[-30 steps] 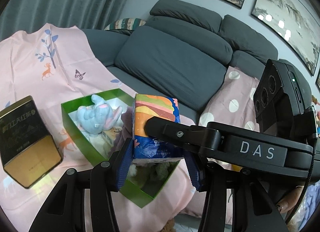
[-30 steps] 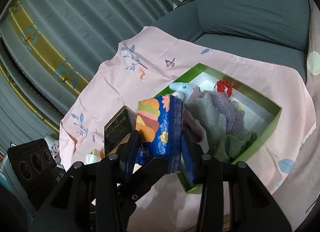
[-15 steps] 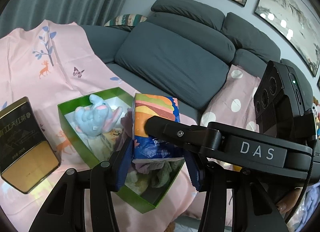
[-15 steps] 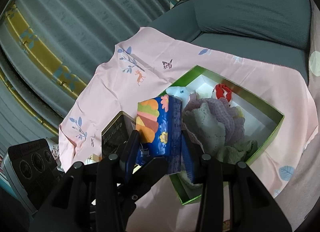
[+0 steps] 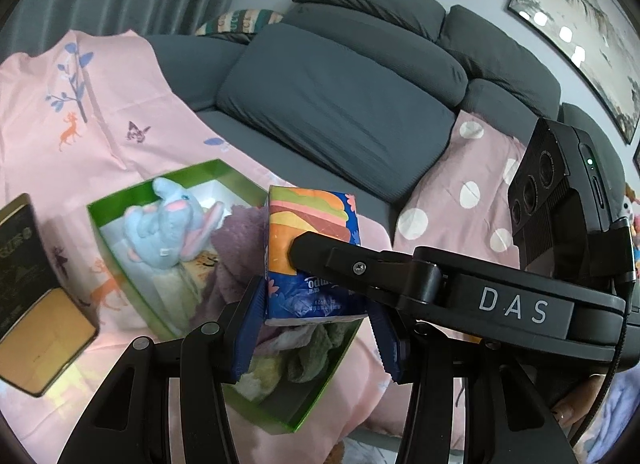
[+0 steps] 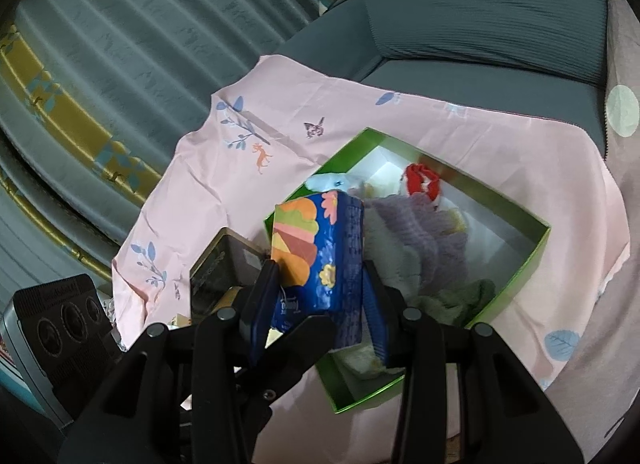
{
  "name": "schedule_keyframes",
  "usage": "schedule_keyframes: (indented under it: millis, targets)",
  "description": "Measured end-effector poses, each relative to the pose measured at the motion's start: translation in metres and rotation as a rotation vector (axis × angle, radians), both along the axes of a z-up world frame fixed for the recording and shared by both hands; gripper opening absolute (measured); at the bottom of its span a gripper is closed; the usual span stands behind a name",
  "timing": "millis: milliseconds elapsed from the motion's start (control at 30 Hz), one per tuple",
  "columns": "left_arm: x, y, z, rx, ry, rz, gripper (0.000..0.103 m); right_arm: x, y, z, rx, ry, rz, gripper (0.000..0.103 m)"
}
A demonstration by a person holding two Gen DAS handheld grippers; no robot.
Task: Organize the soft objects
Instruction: 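Lower the tissue pack into the box and open the right tool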
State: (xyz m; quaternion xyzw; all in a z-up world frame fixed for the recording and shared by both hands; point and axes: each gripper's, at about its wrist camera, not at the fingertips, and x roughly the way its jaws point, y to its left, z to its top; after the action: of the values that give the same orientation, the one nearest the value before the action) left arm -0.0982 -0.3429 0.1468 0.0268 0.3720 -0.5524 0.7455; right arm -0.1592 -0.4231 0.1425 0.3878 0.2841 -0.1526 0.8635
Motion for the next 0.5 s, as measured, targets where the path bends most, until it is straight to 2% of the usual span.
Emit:
schedule_keyframes:
  millis: [267, 500]
  targets:
    - [0.015, -0.018, -0.015, 0.052, 0.054, -0.005, 0.051, 0.011, -0.021, -0.017, 0.045, 0.058, -0.005, 0.041]
    - [0.03, -0.028, -0.032, 0.106, 0.103, 0.034, 0.051, 0.033, -0.034, -0.037, 0.087, 0.127, 0.018, 0.04]
